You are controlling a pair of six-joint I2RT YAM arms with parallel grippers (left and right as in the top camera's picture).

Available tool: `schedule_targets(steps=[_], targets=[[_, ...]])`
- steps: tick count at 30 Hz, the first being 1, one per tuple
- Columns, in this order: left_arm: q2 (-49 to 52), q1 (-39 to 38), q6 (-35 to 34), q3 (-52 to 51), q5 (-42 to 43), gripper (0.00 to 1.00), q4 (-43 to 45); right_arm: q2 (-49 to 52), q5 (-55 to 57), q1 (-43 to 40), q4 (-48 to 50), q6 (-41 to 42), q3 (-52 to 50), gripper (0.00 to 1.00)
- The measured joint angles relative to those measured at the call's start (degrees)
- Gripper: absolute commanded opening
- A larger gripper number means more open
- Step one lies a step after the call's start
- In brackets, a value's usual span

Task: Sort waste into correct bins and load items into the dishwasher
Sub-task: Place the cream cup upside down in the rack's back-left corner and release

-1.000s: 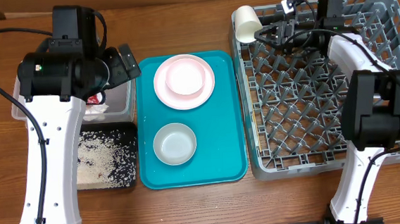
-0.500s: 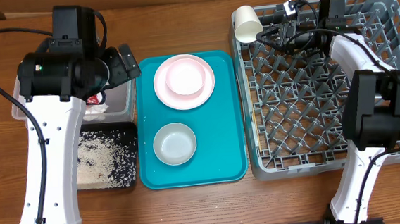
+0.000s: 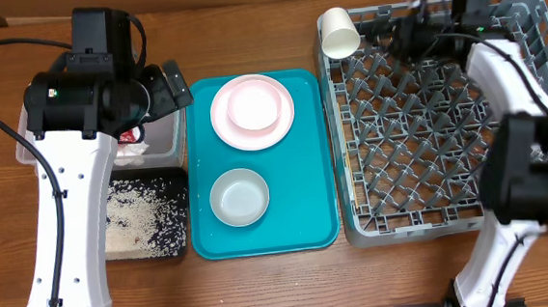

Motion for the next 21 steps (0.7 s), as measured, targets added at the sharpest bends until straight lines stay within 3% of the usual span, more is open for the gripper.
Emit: schedule_targets(steps=[6, 11, 15, 21], targets=[[0.0, 0.0, 0.0, 0.0, 0.0, 1.0, 0.0, -12.7, 24.0, 8.7, -0.5, -9.7, 0.5, 0.05], [0.0, 0.0, 0.0, 0.0, 0.0, 1.0, 0.0, -11.3, 44.4, 21.6, 2.8, -22.4, 1.1, 0.04], [0.0, 0.0, 0.0, 0.0, 0.0, 1.0, 0.0, -6.9, 52.0, 25.1, 8.9, -27.0, 1.0, 0.04], [0.0, 0.0, 0.0, 0.0, 0.0, 1.0, 0.0, -4.1, 56.3, 23.8, 14.5, -29.0, 0.8, 0.04]])
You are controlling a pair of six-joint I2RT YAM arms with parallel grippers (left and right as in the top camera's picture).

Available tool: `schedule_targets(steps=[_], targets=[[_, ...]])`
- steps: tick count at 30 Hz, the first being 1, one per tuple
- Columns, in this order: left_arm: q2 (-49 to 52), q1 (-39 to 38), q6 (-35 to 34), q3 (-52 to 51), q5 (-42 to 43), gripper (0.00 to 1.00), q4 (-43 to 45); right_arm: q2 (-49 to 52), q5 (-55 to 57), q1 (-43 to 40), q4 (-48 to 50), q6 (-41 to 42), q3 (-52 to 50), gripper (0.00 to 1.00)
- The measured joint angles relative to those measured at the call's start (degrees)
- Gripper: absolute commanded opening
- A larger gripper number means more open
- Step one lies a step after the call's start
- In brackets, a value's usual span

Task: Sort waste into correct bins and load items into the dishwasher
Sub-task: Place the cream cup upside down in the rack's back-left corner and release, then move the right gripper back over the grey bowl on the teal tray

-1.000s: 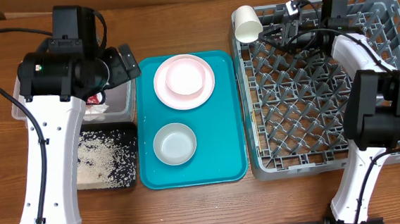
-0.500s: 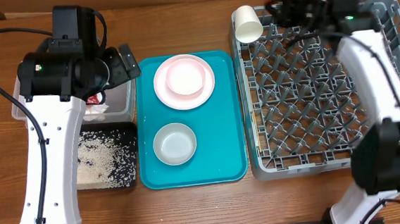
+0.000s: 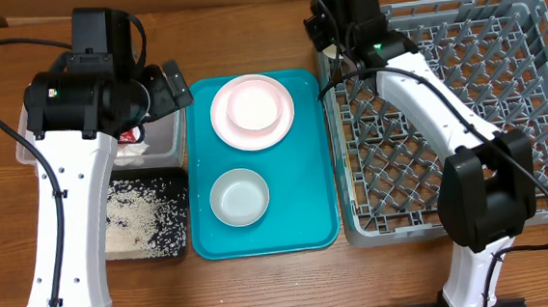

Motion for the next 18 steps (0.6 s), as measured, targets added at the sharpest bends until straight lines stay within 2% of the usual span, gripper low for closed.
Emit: schedule_targets(steps=[18], targets=[[0.0, 0.0, 0.0, 0.0, 0.0, 1.0, 0.0, 0.0, 0.7, -2.9, -11.1, 2.0, 0.0, 0.04]])
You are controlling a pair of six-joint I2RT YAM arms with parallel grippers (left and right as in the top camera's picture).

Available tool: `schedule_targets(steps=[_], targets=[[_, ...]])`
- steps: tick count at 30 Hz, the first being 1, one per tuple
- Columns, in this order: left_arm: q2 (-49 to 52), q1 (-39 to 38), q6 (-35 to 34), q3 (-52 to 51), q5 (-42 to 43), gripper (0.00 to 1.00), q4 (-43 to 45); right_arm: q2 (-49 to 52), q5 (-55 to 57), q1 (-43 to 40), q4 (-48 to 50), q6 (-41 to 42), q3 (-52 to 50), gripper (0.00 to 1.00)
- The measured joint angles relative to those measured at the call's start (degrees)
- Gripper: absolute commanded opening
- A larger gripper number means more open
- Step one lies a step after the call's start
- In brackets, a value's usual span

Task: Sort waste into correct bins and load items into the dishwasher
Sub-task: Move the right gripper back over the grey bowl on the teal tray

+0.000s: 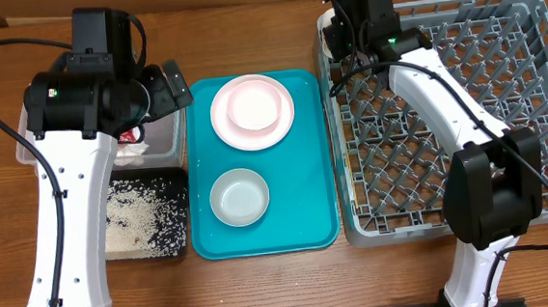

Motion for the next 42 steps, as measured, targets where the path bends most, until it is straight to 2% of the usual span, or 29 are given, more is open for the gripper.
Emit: schedule_targets(steps=[20, 28, 34, 38, 42], targets=[[0.0, 0.0, 0.0, 0.0, 0.0, 1.0, 0.0, 0.0, 0.0, 0.0, -9.3, 0.0, 0.0, 0.04], [0.0, 0.0, 0.0, 0.0, 0.0, 1.0, 0.0, -0.6, -0.5, 0.1, -9.6, 2.3, 0.0, 0.04], [0.0, 0.0, 0.0, 0.0, 0.0, 1.0, 0.0, -8.2, -10.1, 2.0, -14.6, 5.0, -0.3, 0.04], [0.0, 0.0, 0.0, 0.0, 0.0, 1.0, 0.0, -13.2, -18.1, 5.8, -19.8, 6.2, -0.2, 0.08], [0.0, 0.0, 0.0, 0.0, 0.0, 1.0, 0.0, -13.7, -23.6, 11.1, -28.6, 7.8, 0.0, 0.1]])
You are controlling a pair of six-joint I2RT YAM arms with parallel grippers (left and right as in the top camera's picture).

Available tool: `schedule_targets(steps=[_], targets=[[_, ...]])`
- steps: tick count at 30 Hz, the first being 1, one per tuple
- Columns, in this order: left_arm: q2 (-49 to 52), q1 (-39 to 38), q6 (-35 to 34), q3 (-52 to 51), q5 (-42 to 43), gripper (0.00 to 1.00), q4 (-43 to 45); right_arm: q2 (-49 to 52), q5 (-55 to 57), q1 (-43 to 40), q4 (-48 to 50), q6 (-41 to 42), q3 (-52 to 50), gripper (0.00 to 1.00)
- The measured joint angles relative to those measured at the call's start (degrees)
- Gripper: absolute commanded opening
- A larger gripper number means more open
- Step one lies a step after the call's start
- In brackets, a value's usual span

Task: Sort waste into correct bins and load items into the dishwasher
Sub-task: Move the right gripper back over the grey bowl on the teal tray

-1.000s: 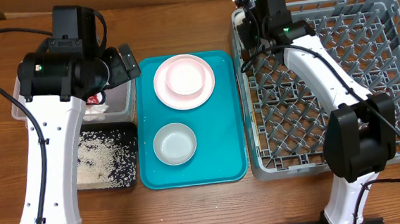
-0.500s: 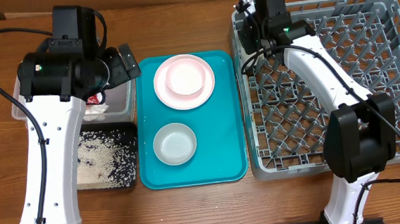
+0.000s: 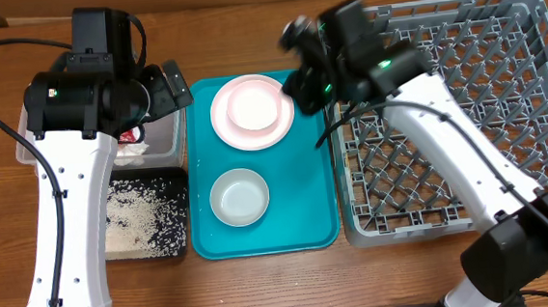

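My right gripper [image 3: 296, 82] hangs blurred over the teal tray [image 3: 308, 219], at the right rim of the pink plate [image 3: 238, 127]; its jaws cannot be made out. A smaller pink dish [image 3: 251, 105] sits on that plate. Nearer on the tray stands a pale bowl [image 3: 238, 197]. The grey dish rack [image 3: 464, 111] fills the right side, and my right arm covers its far left corner. My left gripper [image 3: 175, 86] hovers over the clear waste bin [image 3: 162, 142]; whether it is open or shut is unclear.
A black bin [image 3: 143, 216] with scattered rice lies in front of the clear bin, which holds crumpled white and red waste. The left arm's white link stretches over both bins. Wooden table shows around the tray and rack.
My right gripper has moved from the rack's far left corner to the left and nearer, and is now over the tray beside the pink plate. The left arm has not moved.
At first a white cup lay in the rack's far left corner, with my right gripper further right along the far rim. Then the right arm stood over that corner twice, hiding the cup. Now the gripper is over the tray, and the arm still covers the corner.
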Motion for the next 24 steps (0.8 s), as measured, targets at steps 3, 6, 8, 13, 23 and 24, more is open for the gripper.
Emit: schedule_targets(steps=[3, 6, 8, 13, 23, 24], targets=[[0.0, 0.0, 0.0, 0.0, 0.0, 1.0, 0.0, 0.3, -1.6, 4.3, -4.7, 0.6, -1.1, 0.11], [0.0, 0.0, 0.0, 0.0, 0.0, 1.0, 0.0, 0.3, -2.8, 9.5, -6.1, 1.0, -3.7, 0.18], [0.0, 0.0, 0.0, 0.0, 0.0, 1.0, 0.0, 0.3, -3.1, 12.4, -5.8, 1.0, -6.1, 0.2], [0.0, 0.0, 0.0, 0.0, 0.0, 1.0, 0.0, 0.3, -3.3, 19.1, 0.7, 1.2, -13.3, 0.29], [0.0, 0.0, 0.0, 0.0, 0.0, 1.0, 0.0, 0.3, -1.5, 25.2, 21.5, 1.2, -24.1, 0.36], [0.0, 0.0, 0.0, 0.0, 0.0, 1.0, 0.0, 0.3, -1.4, 25.4, 23.4, 1.3, -24.8, 0.36]])
